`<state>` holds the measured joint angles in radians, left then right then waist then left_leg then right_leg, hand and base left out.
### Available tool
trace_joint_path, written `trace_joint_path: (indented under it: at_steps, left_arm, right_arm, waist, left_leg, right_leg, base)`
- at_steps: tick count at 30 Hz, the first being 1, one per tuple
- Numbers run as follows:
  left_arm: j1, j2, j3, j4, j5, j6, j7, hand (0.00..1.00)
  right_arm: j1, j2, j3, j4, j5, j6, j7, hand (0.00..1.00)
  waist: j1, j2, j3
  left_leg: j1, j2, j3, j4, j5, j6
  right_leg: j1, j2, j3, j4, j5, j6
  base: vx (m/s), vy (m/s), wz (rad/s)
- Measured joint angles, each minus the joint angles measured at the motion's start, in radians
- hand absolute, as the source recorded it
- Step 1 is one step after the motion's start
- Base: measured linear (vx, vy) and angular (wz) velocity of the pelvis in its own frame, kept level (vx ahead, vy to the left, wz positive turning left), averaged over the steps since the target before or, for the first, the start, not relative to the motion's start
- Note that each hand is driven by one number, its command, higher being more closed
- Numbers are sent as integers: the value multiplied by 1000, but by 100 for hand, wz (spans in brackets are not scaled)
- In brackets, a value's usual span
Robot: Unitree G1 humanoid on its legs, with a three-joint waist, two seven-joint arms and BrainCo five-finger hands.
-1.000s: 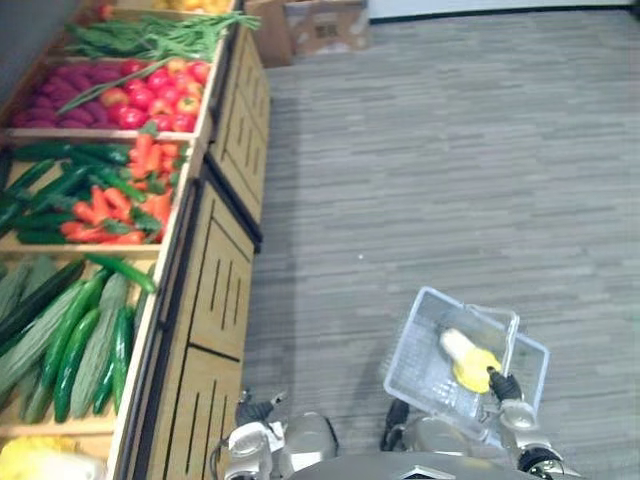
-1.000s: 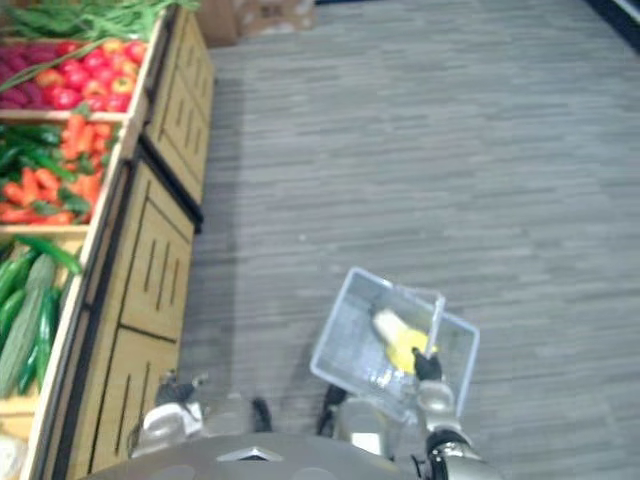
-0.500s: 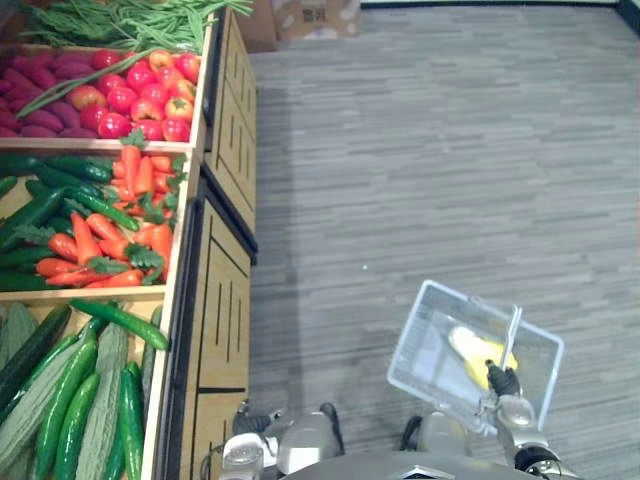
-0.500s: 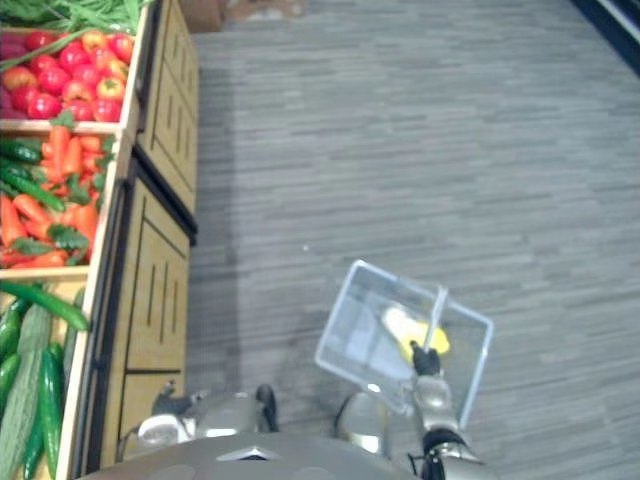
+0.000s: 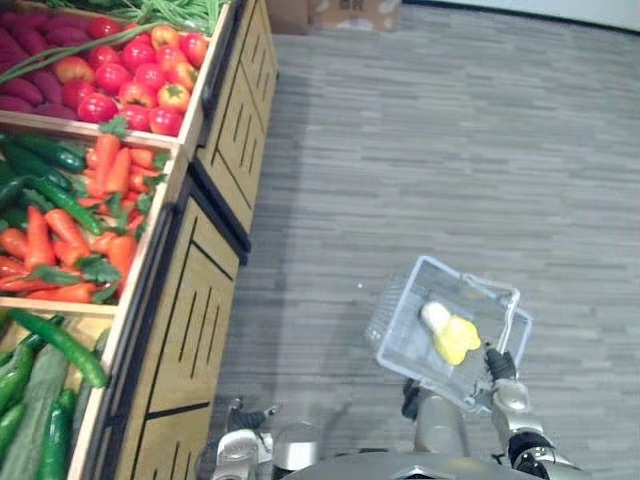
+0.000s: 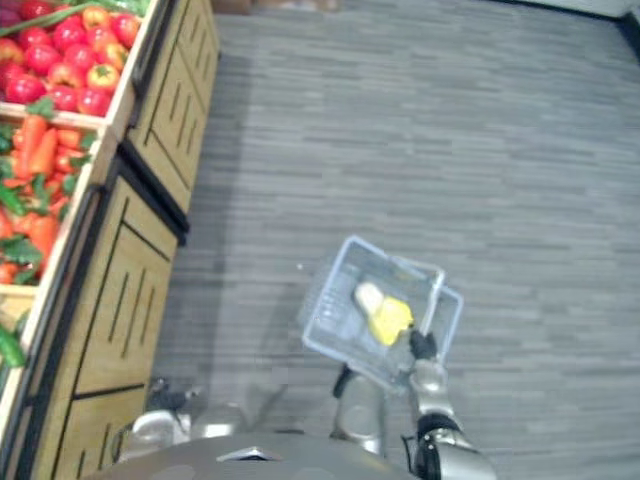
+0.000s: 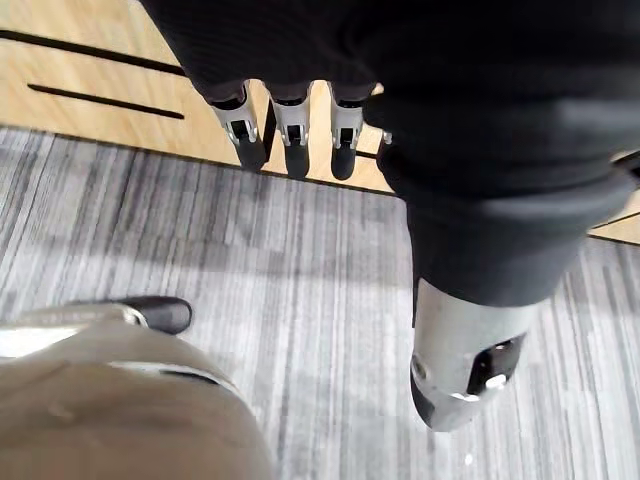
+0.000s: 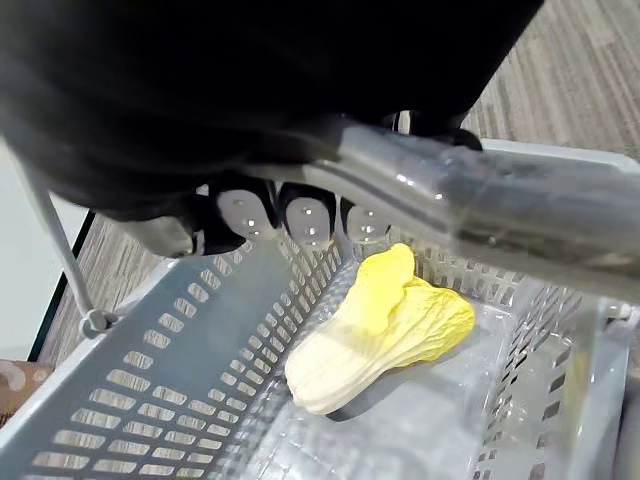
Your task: Pick vegetable in the basket
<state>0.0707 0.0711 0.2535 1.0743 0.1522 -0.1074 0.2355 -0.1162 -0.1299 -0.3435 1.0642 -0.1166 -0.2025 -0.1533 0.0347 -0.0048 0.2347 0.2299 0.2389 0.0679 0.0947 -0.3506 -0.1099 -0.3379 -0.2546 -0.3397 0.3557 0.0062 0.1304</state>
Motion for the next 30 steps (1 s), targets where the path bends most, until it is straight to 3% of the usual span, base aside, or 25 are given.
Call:
trace_joint_path:
  at_steps: [2, 5, 6, 7, 9, 10, 12, 13, 14, 15, 17, 18, 20, 21, 22, 23, 25, 26, 27, 28, 29, 30]
  left_arm:
    - [8, -20, 42, 1, -14, 2, -1, 0]
    - [12, -30, 70, -3, -32, 1, -3, 0]
    - [12, -29, 73, -11, -34, 2, -3, 0]
    - [14, -21, 89, -12, -44, 3, -5, 0]
    - [15, -21, 107, -17, -64, 0, -3, 0]
    - [15, -18, 110, -36, -80, 1, -2, 0]
    - [12, -19, 108, -60, -106, 0, -1, 0]
    - [7, -23, 107, -64, -111, 2, 3, 0]
    - [16, -33, 97, -67, -111, 1, 7, 0]
    - [14, -30, 87, -61, -109, 1, 10, 0]
    - [-22, -18, 109, -61, -107, -2, 20, 0]
    - [-24, -16, 116, -57, -106, 2, 24, 0]
    - [-21, -18, 116, -49, -104, 3, 25, 0]
    - [-13, -22, 115, -49, -99, 4, 25, 0]
    - [-13, -24, 115, -48, -96, 3, 25, 0]
    - [-6, -31, 115, -45, -89, 3, 24, 0]
    - [-1, -38, 110, -37, -83, 5, 23, 0]
    - [2, -39, 105, -36, -74, 9, 23, 0]
    - [14, -36, 100, -35, -60, 13, 24, 0]
    - [19, -31, 95, -36, -59, 17, 23, 0]
    - [23, -21, 82, -40, -57, 25, 23, 0]
    - [17, 6, 60, -48, -57, 28, 23, 0]
  right_arm:
    - [-2, -10, -24, 3, 1, 1, -1, 100]
    - [26, -28, -40, 15, 2, 21, -2, 100]
    - [38, -38, -38, 24, 2, 33, -2, 100]
    - [43, -40, -34, 52, 3, 49, -3, 100]
    - [57, -51, -34, 74, 4, 63, -9, 100]
    - [71, -57, -27, 76, 4, 67, -12, 100]
    - [74, -62, -17, 89, 2, 69, -13, 100]
    - [82, -64, -9, 90, 1, 68, -15, 100]
    - [89, -71, -14, 80, 0, 68, -15, 100]
    - [105, -67, -22, 83, 0, 70, -19, 100]
    - [100, -26, -22, 90, 1, 67, -19, 100]
    - [80, -4, -21, 85, -1, 65, -16, 100]
    - [76, 18, 2, 78, -4, 66, -8, 100]
    - [78, 34, 15, 69, -4, 66, -5, 100]
    - [78, 35, 24, 67, -4, 65, -5, 100]
    - [79, 28, 38, 62, -5, 66, 0, 100]
    - [77, 29, 37, 62, -4, 62, 4, 100]
    - [67, 32, 38, 75, -4, 61, 7, 100]
    - [55, 34, 39, 86, -4, 57, 8, 100]
    - [47, 31, 44, 82, -4, 58, 10, 100]
    - [31, 28, 66, 71, -15, 55, 9, 100]
    - [20, 31, 85, 56, -36, 46, 8, 100]
  waist:
    - [-3, 11, -6]
    - [-10, 33, -23]
    - [-10, 33, -18]
    - [-1, 17, -8]
    - [1, 5, -2]
    - [4, -3, -4]
    - [7, -13, -3]
    - [7, -12, -5]
    - [6, 6, -12]
    - [0, 15, -26]
    - [-3, -49, -28]
    - [0, -58, -29]
    - [10, -58, -28]
    - [18, -59, -28]
    - [23, -61, -29]
    - [31, -58, -43]
    - [30, -27, -60]
    - [32, -21, -61]
    - [37, -15, -65]
    - [39, -16, -66]
    - [43, -35, -67]
    - [42, -62, -63]
  left_leg:
    - [-14, 33, -10, 77, 48, -24]
    - [-198, 87, -55, 407, 154, -33]
    - [-294, 122, -54, 579, 288, -61]
    - [-361, 146, -26, 721, 279, -60]
    - [-436, 152, 88, 839, 212, -49]
    - [-491, 135, 175, 846, 169, -4]
    - [-585, 90, 316, 748, 133, 22]
    - [-610, 56, 406, 604, 165, 62]
    - [-610, 26, 527, 422, 265, 131]
    - [-573, 2, 668, 319, 260, 278]
    - [-560, -89, 689, 212, 258, 285]
    - [-549, -108, 674, 179, 260, 287]
    - [-493, -118, 664, 167, 260, 287]
    - [-452, -127, 667, 161, 260, 287]
    - [-434, -135, 671, 156, 258, 284]
    - [-424, -142, 679, 137, 251, 271]
    - [-420, -130, 690, 109, 221, 223]
    - [-421, -113, 695, 114, 207, 207]
    - [-411, -93, 689, 106, 209, 195]
    - [-395, -92, 686, 98, 208, 193]
    - [-381, -101, 653, 97, 206, 196]
    - [-383, -112, 606, 97, 202, 200]
  right_leg:
    - [-22, 9, -9, 131, -122, -17]
    - [56, 32, -87, 91, -169, -36]
    - [130, 43, -129, 38, -163, -43]
    - [213, 49, -158, -27, -159, -47]
    - [341, 47, -196, -116, -149, -30]
    - [406, 32, -231, -166, -140, -14]
    - [451, 2, -281, -194, -128, 6]
    - [465, -12, -303, -197, -124, 20]
    - [484, -5, -333, -196, -126, 29]
    - [515, -5, -353, -198, -148, 58]
    - [520, -15, -366, -232, -165, 52]
    - [533, 30, -363, -311, -163, 41]
    - [575, 91, -346, -405, -162, 40]
    - [582, 117, -328, -421, -125, 6]
    - [585, 123, -342, -420, -105, -3]
    - [592, 125, -360, -417, -89, 20]
    - [569, 125, -368, -360, -91, 30]
    - [539, 112, -372, -279, -106, 51]
    - [458, 58, -363, -51, -128, 62]
    - [417, 22, -356, 76, -127, 60]
    - [323, -55, -308, 306, -98, 44]
    - [257, -80, -244, 436, -102, 46]
  base:
    - [479, -348, 11]
    - [463, -299, 46]
    - [437, -170, 62]
    - [453, -154, 58]
    - [511, -97, 61]
    - [534, -25, 68]
    - [367, 85, 62]
    - [317, 148, 68]
    - [508, 276, 88]
    - [439, 231, 108]
    - [411, 181, 110]
    - [288, 55, 64]
    - [185, -94, 25]
    - [124, -136, 7]
    - [74, -137, -1]
    - [57, -69, 5]
    - [45, 2, 15]
    - [47, 40, 13]
    - [102, 74, 6]
    - [174, 97, 12]
    - [221, 66, 54]
    - [212, 11, 83]
